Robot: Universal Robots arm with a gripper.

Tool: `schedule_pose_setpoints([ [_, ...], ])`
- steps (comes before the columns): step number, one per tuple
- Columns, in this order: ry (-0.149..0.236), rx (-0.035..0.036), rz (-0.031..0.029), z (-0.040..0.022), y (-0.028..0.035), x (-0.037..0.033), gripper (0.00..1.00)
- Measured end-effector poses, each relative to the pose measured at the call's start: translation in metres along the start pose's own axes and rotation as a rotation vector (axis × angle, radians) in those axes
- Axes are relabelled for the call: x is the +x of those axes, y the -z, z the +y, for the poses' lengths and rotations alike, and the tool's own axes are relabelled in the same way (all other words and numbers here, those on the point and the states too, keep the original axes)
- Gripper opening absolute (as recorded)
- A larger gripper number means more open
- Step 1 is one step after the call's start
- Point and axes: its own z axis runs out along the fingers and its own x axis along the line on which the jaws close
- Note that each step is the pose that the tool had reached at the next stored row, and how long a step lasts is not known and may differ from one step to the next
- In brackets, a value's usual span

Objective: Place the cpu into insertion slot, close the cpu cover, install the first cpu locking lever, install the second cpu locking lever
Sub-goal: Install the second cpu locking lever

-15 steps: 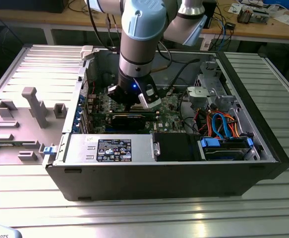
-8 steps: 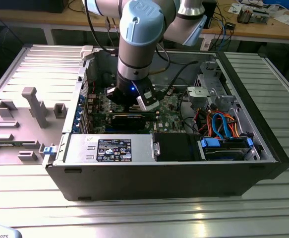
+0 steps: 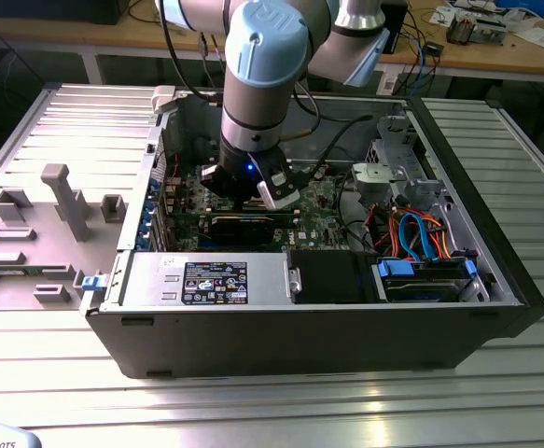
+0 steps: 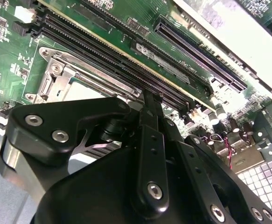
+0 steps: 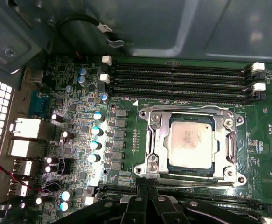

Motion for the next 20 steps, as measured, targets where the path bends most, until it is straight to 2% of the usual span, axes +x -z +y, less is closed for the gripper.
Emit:
schedule_pose_setpoints([
  [20,0.0,-0.0006,0.0,0.0,-0.0042,0.003,0.11],
])
